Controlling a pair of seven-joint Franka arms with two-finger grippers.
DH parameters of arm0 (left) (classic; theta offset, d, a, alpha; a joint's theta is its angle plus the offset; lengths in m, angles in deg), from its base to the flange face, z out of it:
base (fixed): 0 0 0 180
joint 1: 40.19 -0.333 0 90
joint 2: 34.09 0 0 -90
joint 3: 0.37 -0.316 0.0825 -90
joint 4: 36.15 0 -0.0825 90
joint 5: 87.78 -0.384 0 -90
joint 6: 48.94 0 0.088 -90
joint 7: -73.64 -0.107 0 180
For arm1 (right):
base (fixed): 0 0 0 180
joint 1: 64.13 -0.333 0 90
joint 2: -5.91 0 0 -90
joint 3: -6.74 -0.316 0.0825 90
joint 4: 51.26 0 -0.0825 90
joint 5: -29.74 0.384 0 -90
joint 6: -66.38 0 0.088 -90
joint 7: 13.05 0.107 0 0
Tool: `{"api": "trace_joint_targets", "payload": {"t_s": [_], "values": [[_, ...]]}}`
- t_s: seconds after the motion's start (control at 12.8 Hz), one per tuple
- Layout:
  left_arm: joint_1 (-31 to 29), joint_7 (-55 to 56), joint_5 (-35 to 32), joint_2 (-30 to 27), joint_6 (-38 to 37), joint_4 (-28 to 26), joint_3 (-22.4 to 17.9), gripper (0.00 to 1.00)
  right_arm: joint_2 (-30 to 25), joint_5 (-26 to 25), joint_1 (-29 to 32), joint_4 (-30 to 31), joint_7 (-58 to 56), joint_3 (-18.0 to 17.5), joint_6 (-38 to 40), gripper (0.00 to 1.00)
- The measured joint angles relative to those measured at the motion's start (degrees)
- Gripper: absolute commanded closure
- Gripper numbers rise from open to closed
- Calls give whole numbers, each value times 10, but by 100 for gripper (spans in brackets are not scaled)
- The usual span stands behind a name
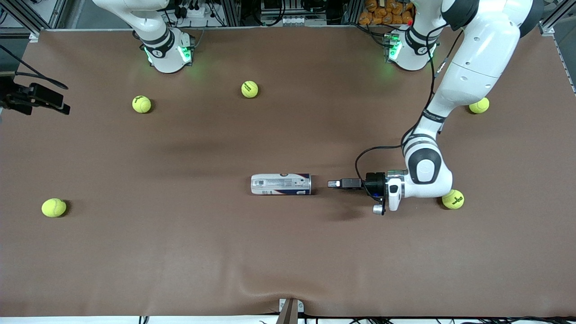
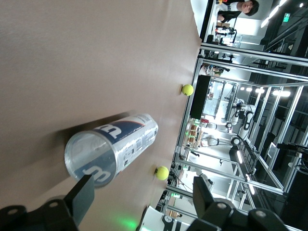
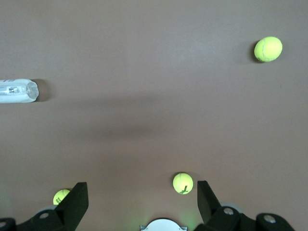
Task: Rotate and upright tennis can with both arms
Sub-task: 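Grasp the can's open end with the left gripper while the right gripper retracts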
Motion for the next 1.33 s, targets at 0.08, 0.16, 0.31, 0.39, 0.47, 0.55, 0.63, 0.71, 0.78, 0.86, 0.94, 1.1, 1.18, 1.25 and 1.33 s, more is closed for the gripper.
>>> {"api": "trace_joint_targets", "payload": {"t_s": [0.08, 0.16, 0.31, 0.39, 0.47, 0.55, 0.63, 0.71, 0.78, 0.86, 0.94, 1.1, 1.18, 1.25, 1.33], "values": [[5, -10, 12, 5, 1, 2, 0, 24, -2, 0, 0, 0, 1, 0, 6, 0], [10, -20, 27, 10, 1, 4, 0, 30, -4, 0, 1, 0, 1, 0, 9, 0], [23, -42, 53, 22, 2, 7, 0, 31, -6, -3, 5, -1, 4, 0, 18, 0], [27, -54, 58, 31, 4, 8, 0, 32, -7, -4, 7, -1, 10, 0, 21, 0], [28, -63, 60, 41, 5, 9, 0, 34, -8, -4, 7, -1, 16, 0, 24, 0], [28, -68, 60, 48, 5, 11, 0, 36, -9, -4, 7, -2, 19, -1, 24, 0], [28, -69, 60, 52, 5, 13, 0, 41, -9, -4, 7, -3, 21, -2, 24, 0], [28, -69, 60, 53, 5, 14, 0, 43, -9, -4, 7, -5, 23, -4, 23, 0], [30, -69, 61, 53, 5, 14, 0, 45, -9, -5, 7, -9, 24, -6, 22, 0], [34, -69, 67, 54, 5, 14, 0, 48, -9, -6, 7, -16, 25, -7, 22, 0], [40, -69, 77, 57, 5, 15, 0, 49, -9, -7, 7, -23, 25, -6, 22, 0], [57, -70, 97, 69, 13, 25, 0, 62, -9, -8, 8, -28, 25, -6, 22, 0], [65, -70, 104, 77, 24, 32, 0, 81, -9, -8, 8, -28, 25, -6, 22, 0], [71, -70, 113, 82, 32, 38, 0, 98, -9, -8, 8, -28, 25, -6, 22, 0], [76, -71, 121, 85, 35, 42, 0, 100, -9, -8, 8, -28, 25, -6, 22, 0]]}}
